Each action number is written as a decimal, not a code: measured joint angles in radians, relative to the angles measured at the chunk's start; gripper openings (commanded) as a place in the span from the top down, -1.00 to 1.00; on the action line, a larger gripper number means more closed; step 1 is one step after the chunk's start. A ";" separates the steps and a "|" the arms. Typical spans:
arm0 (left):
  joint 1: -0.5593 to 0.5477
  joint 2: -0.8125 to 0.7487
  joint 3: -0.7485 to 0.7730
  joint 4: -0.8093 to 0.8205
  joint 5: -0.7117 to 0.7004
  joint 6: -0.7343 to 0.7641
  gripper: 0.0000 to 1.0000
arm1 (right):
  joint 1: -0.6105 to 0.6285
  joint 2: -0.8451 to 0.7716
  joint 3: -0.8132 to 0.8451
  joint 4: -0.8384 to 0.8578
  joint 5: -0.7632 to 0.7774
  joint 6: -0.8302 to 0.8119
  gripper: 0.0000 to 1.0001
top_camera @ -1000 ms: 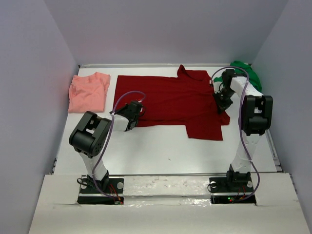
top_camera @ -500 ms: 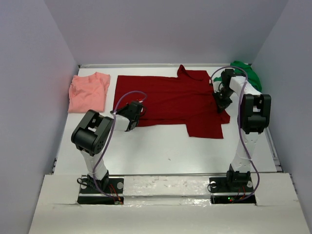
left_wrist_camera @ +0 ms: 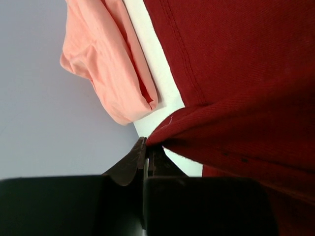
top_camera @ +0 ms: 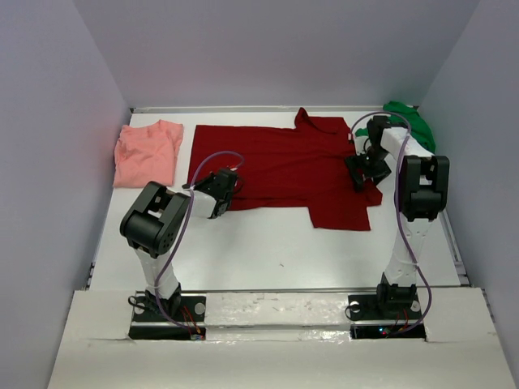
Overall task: Fold and stack the t-shirts
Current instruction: Fold the tshirt
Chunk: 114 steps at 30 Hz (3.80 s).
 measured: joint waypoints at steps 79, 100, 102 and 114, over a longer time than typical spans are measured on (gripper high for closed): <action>0.408 -0.710 -0.001 -0.562 0.399 -0.382 -0.68 | 0.237 -0.238 -0.438 -0.126 -0.172 -0.316 -0.27; 0.410 -0.724 -0.015 -0.562 0.387 -0.378 -0.68 | 0.262 -0.143 -0.356 -0.116 -0.077 -0.239 0.73; 0.410 -0.724 -0.016 -0.562 0.387 -0.377 -0.68 | 0.262 -0.139 -0.353 -0.114 -0.066 -0.234 0.89; 0.410 -0.726 -0.035 -0.562 0.389 -0.377 -0.68 | 0.264 -0.139 -0.346 -0.122 -0.058 -0.235 1.00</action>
